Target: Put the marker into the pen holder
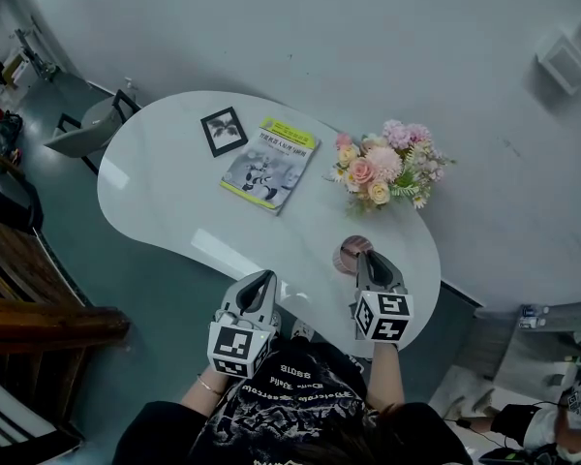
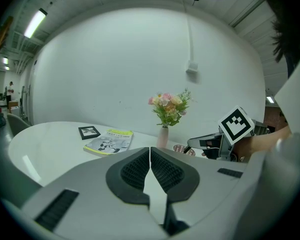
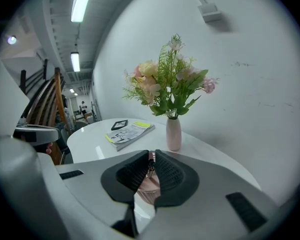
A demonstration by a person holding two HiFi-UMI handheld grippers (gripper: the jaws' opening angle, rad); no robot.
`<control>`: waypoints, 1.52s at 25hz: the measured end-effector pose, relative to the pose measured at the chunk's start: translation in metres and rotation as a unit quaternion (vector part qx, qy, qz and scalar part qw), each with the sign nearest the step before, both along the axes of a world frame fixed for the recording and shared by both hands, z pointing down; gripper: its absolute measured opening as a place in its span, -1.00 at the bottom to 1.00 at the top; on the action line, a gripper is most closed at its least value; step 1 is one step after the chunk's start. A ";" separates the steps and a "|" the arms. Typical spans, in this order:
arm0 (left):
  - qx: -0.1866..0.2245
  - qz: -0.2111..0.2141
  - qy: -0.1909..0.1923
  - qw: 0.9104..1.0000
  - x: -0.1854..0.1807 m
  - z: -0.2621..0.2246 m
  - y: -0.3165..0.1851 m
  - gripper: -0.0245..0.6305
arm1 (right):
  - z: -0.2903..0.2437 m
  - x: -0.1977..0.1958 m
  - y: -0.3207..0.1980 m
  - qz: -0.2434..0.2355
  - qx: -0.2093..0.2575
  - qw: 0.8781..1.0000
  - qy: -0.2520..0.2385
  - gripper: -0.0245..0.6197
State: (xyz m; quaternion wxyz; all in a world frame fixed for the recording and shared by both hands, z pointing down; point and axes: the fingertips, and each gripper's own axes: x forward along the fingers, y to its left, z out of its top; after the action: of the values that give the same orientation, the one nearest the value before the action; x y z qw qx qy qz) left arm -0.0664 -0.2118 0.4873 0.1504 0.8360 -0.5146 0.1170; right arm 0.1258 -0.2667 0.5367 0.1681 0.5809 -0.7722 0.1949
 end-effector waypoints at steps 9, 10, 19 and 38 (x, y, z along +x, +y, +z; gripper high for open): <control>-0.007 0.006 0.007 1.000 0.000 0.009 0.001 -0.84 | 0.007 0.005 0.006 0.006 -0.011 1.000 -0.003 -0.70; -0.009 0.006 0.008 1.000 0.000 0.010 0.001 -0.85 | 0.008 0.006 0.007 0.009 -0.011 1.000 -0.006 -0.70; -0.018 0.003 0.014 1.000 -0.001 0.016 -0.001 -0.84 | 0.018 0.009 0.014 0.005 -0.022 1.000 -0.016 -0.49; -0.006 0.043 0.028 0.999 0.030 0.008 -0.008 -0.85 | -0.049 -0.004 0.031 -0.021 0.055 0.998 0.030 -0.35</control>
State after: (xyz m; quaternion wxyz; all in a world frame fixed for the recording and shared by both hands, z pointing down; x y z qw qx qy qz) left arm -0.0363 -0.2195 0.4958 0.1646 0.8596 -0.4727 0.1029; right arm 0.1220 -0.2362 0.4872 0.1626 0.5781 -0.7888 0.1309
